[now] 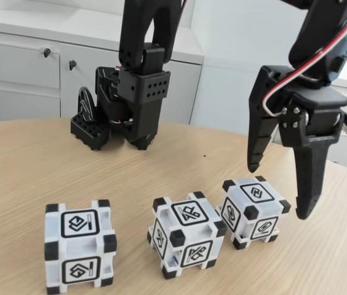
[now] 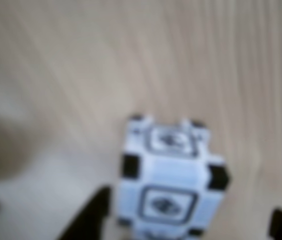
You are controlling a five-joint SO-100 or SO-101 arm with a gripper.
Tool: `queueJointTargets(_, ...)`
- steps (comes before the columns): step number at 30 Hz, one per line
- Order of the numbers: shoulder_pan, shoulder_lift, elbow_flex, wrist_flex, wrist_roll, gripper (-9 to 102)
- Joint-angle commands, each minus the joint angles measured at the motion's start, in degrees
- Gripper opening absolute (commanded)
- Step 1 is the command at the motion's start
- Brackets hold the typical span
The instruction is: Stack cubes from left to right.
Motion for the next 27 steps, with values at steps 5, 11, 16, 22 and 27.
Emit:
queueJointTargets(5,0.4,0.0,-0.2,0.6,3.3,33)
queueJointTargets(11,0.5,-1.8,-0.2,0.5,1.7,33)
queueJointTargets(16,0.7,-7.9,-0.3,-0.3,0.4,33)
queueJointTargets(22,0.7,-11.1,-0.4,-0.4,0.0,30)
queueJointTargets(27,0.1,-10.3,-0.5,-0.4,0.1,27)
